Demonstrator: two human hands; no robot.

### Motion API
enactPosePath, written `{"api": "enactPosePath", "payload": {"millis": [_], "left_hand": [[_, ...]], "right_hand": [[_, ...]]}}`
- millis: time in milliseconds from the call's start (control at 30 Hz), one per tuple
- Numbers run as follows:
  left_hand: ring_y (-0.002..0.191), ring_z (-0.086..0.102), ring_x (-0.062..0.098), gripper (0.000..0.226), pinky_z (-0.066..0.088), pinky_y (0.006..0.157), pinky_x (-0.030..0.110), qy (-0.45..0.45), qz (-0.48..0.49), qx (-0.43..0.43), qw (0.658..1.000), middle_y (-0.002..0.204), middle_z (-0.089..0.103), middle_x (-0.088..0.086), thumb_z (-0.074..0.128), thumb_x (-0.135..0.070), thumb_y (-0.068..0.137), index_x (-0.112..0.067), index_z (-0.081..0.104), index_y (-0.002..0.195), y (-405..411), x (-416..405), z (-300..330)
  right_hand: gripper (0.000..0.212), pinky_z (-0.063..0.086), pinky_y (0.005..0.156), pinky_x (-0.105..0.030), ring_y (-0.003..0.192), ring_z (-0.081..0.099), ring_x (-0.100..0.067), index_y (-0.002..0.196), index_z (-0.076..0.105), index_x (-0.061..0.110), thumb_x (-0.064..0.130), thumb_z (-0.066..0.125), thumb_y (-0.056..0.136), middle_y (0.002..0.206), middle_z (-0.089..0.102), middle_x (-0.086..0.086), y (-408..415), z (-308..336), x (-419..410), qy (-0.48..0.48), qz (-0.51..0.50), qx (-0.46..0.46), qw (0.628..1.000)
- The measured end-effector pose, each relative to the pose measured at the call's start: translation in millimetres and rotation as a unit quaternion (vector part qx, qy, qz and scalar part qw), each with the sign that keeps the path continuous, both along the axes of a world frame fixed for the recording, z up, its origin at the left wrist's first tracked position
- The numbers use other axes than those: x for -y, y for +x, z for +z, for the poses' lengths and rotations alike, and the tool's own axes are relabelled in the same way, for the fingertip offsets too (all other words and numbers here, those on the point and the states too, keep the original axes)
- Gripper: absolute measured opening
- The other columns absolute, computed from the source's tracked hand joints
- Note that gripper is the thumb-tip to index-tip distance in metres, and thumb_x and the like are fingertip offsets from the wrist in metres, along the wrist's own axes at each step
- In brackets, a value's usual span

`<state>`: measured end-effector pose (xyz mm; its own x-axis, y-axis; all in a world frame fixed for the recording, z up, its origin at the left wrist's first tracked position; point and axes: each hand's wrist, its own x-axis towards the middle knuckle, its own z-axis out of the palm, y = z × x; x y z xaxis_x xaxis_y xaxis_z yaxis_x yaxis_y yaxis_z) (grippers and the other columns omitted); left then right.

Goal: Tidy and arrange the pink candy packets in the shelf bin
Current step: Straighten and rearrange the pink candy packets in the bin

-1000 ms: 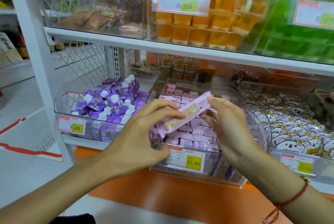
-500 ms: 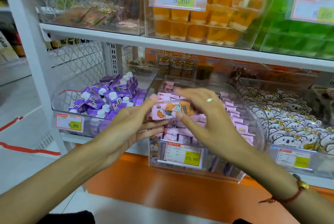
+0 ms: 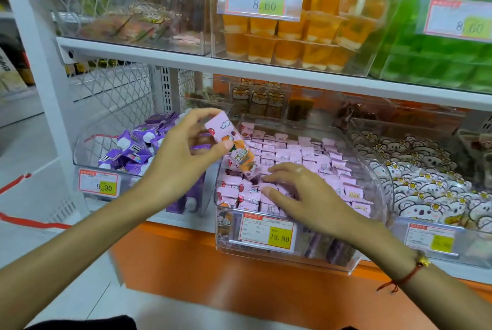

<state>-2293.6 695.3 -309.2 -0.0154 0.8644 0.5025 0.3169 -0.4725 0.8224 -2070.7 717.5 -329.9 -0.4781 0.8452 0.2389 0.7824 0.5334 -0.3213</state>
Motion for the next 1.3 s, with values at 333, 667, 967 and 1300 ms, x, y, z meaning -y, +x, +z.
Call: {"api": "enactPosePath", "payload": {"millis": [333, 667, 967, 1300], "left_hand": [[0.098, 0.063, 0.001, 0.031, 0.050, 0.091, 0.038, 0.032, -0.091, -0.269, 0.958, 0.102, 0.066, -0.016, 0.068, -0.034, 0.082, -0.029, 0.055, 0.110, -3.0, -21.6, 24.0], [0.105, 0.053, 0.017, 0.028, 0.041, 0.073, 0.030, 0.045, -0.025, -0.604, 0.796, 0.107, 0.063, -0.005, 0.056, -0.042, 0.092, -0.031, 0.062, 0.117, 25.6, -52.0, 8.9], [0.119, 0.047, 0.010, 0.030, 0.039, 0.090, 0.030, 0.139, 0.079, -0.432, 0.888, 0.126, 0.057, -0.014, 0.058, -0.027, 0.091, -0.030, 0.060, 0.121, 11.2, -25.3, -4.4], [0.086, 0.057, -0.008, 0.022, 0.044, 0.071, 0.004, -0.124, 0.016, 0.006, 0.992, 0.113, 0.057, -0.016, 0.055, -0.020, 0.094, -0.032, 0.052, 0.111, 10.0, -3.4, -42.6]], "right_hand": [[0.038, 0.043, 0.087, -0.030, 0.114, 0.051, -0.015, 0.117, 0.065, 0.027, 0.049, 0.044, 0.094, 0.130, 0.056, 0.011, 2.9, -3.0, -0.7, 0.048, 0.003, 0.042, 0.998], [0.040, 0.042, 0.089, -0.030, 0.117, 0.049, -0.014, 0.122, 0.061, 0.028, 0.049, 0.039, 0.096, 0.136, 0.051, 0.011, 3.2, -4.9, 1.0, 0.049, 0.003, 0.049, 0.998], [0.038, 0.042, 0.092, -0.031, 0.114, 0.051, -0.012, 0.120, 0.062, 0.026, 0.047, 0.040, 0.096, 0.129, 0.056, 0.012, 5.4, -4.4, -0.3, 0.046, 0.021, 0.038, 0.998], [0.017, 0.052, 0.068, -0.028, 0.074, 0.058, -0.006, 0.092, 0.074, 0.018, 0.032, 0.066, 0.086, 0.087, 0.069, 0.006, -29.1, 23.7, -69.8, -0.030, -0.007, -0.003, 1.000]]}}
